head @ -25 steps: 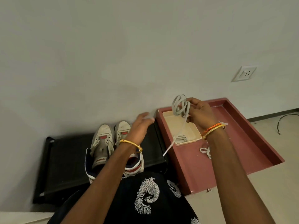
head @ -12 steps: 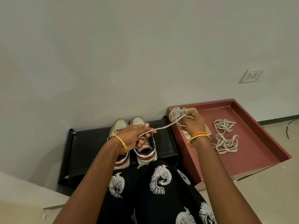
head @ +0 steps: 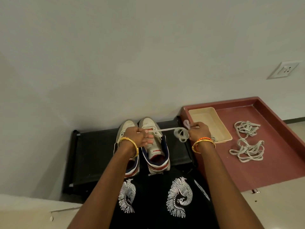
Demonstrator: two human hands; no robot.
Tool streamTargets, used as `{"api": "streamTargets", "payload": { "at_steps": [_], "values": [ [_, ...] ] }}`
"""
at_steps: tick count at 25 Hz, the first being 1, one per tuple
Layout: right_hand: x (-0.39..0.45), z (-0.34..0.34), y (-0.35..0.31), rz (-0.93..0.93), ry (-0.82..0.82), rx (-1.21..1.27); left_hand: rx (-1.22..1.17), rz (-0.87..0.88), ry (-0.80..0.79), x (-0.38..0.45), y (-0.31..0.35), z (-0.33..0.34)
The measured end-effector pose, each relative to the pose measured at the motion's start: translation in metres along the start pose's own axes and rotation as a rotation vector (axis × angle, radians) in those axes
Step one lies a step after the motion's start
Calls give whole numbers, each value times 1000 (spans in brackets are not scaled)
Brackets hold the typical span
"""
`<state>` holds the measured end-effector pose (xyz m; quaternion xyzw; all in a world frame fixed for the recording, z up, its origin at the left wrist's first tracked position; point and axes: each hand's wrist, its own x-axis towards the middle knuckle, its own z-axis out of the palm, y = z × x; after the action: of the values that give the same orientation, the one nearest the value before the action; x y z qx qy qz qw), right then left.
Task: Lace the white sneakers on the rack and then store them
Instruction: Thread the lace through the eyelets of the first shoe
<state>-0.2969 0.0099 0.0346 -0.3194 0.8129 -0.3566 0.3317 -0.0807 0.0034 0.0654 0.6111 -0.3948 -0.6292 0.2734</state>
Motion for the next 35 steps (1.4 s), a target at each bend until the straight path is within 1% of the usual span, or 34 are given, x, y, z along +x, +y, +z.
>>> {"api": "streamTargets", "payload": {
  "at_steps": [2,3,4,5,7,8,10,12,14,15,17,19,20,22,23,25,27,29,30,31,32,35],
  "values": [
    [9,11,-9,-90,81,-103,125,90,119,29,-7,1],
    [16,18,-15,-178,77,-93,207,138,148,44,-8,2],
    [22,27,-21,-255,16,-53,261,178,153,58,-7,4],
    [26,39,-28,-324,-93,-20,272,194,143,70,-4,8],
    [37,69,-37,-393,-356,5,202,137,94,93,2,13],
    [41,83,-37,-404,-448,2,141,100,68,102,4,14],
    [51,104,-34,-391,-573,13,31,80,86,119,1,12],
    [60,115,-26,-327,-677,59,-19,87,156,132,-12,8],
    [67,117,-21,-323,-746,30,-35,83,208,141,-25,5],
    [70,116,-20,-348,-757,-17,-53,80,201,144,-29,5],
    [77,114,-18,-368,-751,-56,-115,79,135,145,-28,4],
    [84,111,-16,-318,-703,-40,-140,50,38,146,-28,5],
    [87,111,-15,-299,-668,-57,-99,30,22,147,-30,6],
    [93,114,-6,-269,-566,-179,64,34,84,151,-40,7],
    [95,114,-2,-247,-514,-246,152,63,126,155,-45,6],
    [98,116,4,-215,-447,-318,316,144,153,161,-50,8],
    [97,120,5,-199,-428,-333,505,212,164,164,-51,13],
    [96,126,4,-197,-456,-346,752,245,239,165,-50,19],
    [96,129,4,-199,-477,-364,862,233,276,165,-50,20],
    [96,131,4,-202,-492,-386,920,209,294,165,-49,19],
    [98,131,5,-205,-503,-406,926,188,288,165,-50,17],
    [101,131,5,-226,-531,-447,857,178,239,164,-51,14]
  ]
}}
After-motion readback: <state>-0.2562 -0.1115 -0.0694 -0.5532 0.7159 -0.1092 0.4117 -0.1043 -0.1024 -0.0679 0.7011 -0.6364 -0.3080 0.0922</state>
